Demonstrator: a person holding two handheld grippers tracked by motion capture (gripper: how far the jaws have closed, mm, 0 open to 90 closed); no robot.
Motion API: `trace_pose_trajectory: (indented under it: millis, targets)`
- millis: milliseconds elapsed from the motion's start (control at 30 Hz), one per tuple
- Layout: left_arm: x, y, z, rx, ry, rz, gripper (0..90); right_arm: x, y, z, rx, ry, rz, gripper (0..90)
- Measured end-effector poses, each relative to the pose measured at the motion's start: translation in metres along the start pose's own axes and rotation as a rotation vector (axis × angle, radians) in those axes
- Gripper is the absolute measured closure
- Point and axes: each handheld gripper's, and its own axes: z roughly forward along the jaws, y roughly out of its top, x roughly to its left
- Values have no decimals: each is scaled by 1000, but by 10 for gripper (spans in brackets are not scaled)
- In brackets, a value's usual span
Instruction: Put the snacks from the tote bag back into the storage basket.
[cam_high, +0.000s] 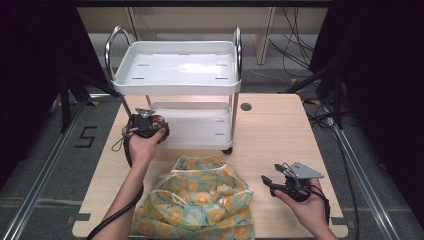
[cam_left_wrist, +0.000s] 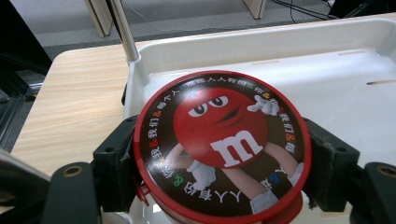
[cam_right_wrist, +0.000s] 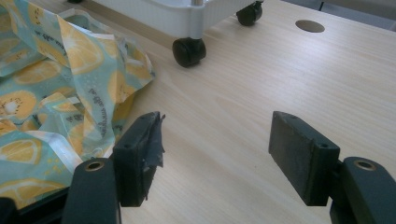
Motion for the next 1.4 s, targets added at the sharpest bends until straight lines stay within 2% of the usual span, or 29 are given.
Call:
trace_pose_trajectory:
  millis: [67,100,167,267,300,333,467,500,533,633,667,700,767,800,933,1067,1100,1133,1167,1200,1333,1367,1400]
  targets:
    - [0,-1,1,2,-3,-3,254,0,0,0,0,2,0,355]
    - [-1,-1,1,1,0,-4,253,2,0,0,6,0,21,355]
    - [-1,-1,1,4,4,-10,254,-2,0,1,-17,-11,-27,355]
    - [-2,-2,3,5,-1,-4,253,1,0,0,1,-1,10,355]
    - [-2,-2,3,3,0,-6,254,-1,0,0,-1,0,-6,355]
    - [-2,-3,4,3,2,-6,253,1,0,0,0,2,14,355]
    - [-3,-5,6,11,6,-6,253,-1,0,0,-2,2,-3,355]
    - [-4,-5,7,12,1,-2,253,1,0,0,2,10,20,355]
    - [-4,-5,7,11,-5,-3,253,-1,0,0,-4,-1,-11,355]
    - [-4,-5,8,9,-2,-6,253,2,0,0,7,6,25,355]
    - [-4,-5,8,9,-2,-6,253,0,0,1,-1,15,1,355]
    - [-4,-6,8,12,8,-9,253,-1,0,1,-1,15,0,355]
    - [-4,-7,9,13,14,-6,253,-1,0,1,0,16,1,355]
    - [-4,-7,11,1,6,-2,253,0,0,1,0,16,0,355]
    - [-5,-9,13,13,-3,-3,253,0,0,1,1,15,-1,355]
    - [-6,-10,14,14,5,-15,253,-1,0,1,1,15,0,355]
    - [-6,-10,15,15,-6,-5,253,1,0,1,6,6,17,355]
    - [-7,-10,16,16,3,-16,252,-1,0,2,-2,15,-11,355]
    - [-7,-11,16,19,3,-17,253,2,-1,1,9,7,29,355]
    - [-8,-11,17,18,3,-20,252,3,-1,0,15,5,32,355]
    - [-7,-13,19,31,-3,-10,252,1,-1,1,8,4,15,355]
    - [-7,-14,21,28,11,-19,252,1,-1,1,11,6,18,355]
    - [-7,-14,21,29,9,-23,252,-1,0,2,-2,16,-11,355]
